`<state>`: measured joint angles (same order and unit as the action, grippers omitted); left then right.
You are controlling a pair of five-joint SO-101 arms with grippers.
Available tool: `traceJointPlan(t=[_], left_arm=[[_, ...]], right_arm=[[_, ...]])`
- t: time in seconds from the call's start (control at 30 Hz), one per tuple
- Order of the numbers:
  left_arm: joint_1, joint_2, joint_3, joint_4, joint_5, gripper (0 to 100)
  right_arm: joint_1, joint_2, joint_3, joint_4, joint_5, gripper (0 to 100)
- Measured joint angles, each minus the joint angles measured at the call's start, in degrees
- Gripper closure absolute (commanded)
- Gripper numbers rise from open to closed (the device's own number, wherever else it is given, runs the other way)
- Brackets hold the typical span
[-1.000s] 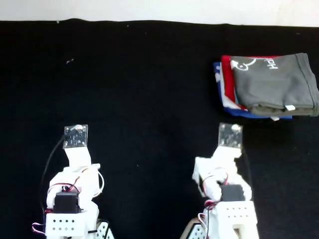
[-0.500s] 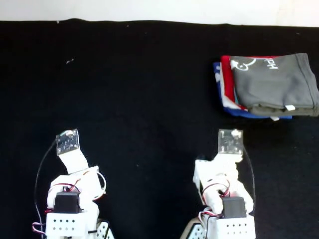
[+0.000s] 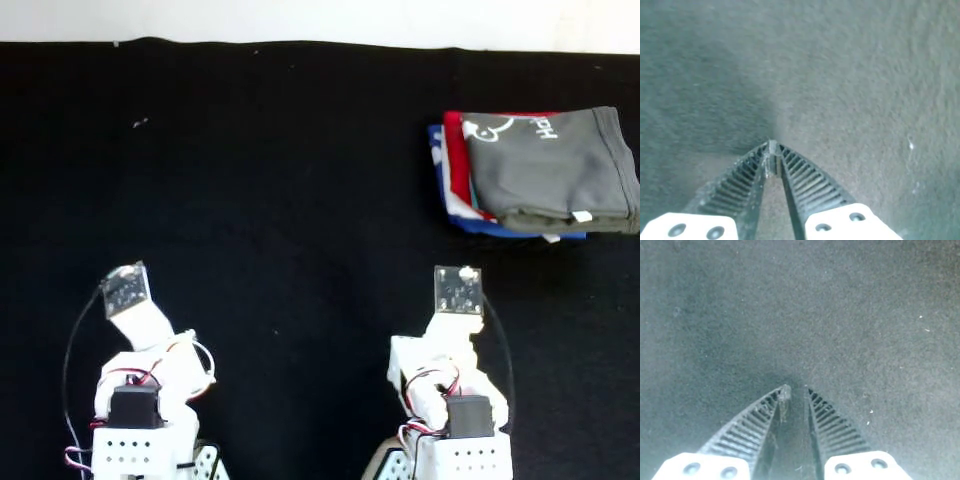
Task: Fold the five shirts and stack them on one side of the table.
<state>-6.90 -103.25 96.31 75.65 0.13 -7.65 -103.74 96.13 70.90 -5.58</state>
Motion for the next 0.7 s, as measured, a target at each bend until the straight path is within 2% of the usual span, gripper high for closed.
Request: traceJointPlan(t=[0.57, 0.7], left_arm=[[2.11, 0.0, 0.0, 0.0, 0.0, 99], [2.11, 0.0, 0.0, 0.0, 0.0, 99]], right_arm=[[0.0, 0.0, 0.0, 0.09, -2.2, 94.9], [0.0, 0.0, 0.0, 0.09, -2.2, 98.9]])
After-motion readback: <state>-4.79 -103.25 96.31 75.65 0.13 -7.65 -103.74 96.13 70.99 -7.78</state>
